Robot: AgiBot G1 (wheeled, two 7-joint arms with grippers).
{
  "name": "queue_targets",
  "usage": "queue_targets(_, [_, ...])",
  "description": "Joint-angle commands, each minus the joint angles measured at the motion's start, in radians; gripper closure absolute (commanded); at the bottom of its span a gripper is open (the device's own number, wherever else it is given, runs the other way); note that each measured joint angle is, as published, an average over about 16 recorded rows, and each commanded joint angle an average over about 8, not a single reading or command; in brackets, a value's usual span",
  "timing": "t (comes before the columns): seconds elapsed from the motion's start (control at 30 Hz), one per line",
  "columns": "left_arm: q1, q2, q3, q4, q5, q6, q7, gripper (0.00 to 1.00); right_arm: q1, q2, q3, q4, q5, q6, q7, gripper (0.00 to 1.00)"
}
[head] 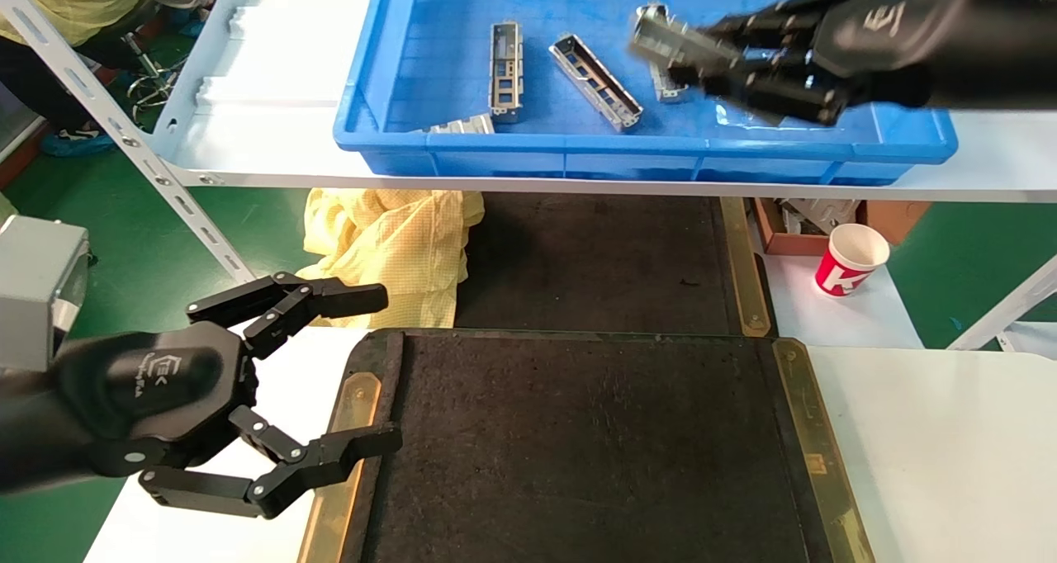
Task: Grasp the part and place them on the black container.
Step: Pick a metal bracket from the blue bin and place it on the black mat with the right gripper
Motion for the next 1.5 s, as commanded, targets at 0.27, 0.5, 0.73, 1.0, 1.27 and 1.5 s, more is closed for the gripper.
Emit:
queue_targets(0.27, [0.000,0.000,0.000,0.000,0.000,0.000,0.000,0.00,-0.073,-0.009,-0.052,0.058,0.045,-0.040,-0.026,1.00])
queue_targets(0.5, [0.000,0.000,0.000,0.000,0.000,0.000,0.000,0.00,-0.158,-0.050,-0.106,0.113,0.087,-0.035,-0.106,1.00])
queue_targets(0.73, [0.000,0.000,0.000,0.000,0.000,0.000,0.000,0.00,-0.223,-0.122,-0.165,0.112,0.088,-0.014,-0.208,1.00])
queue_targets(1.0, [0.000,0.000,0.000,0.000,0.000,0.000,0.000,0.00,-0.284,-0.237,-0.181,0.011,0.075,0.097,-0.349,1.00])
queue_targets(1.27, [0.000,0.000,0.000,0.000,0.000,0.000,0.000,0.00,-0.342,-0.341,-0.186,-0.064,0.065,0.245,-0.472,1.00])
queue_targets(1.5, [0.000,0.000,0.000,0.000,0.000,0.000,0.000,0.00,-0.422,-0.368,-0.201,0.012,0.089,0.401,-0.488,1.00])
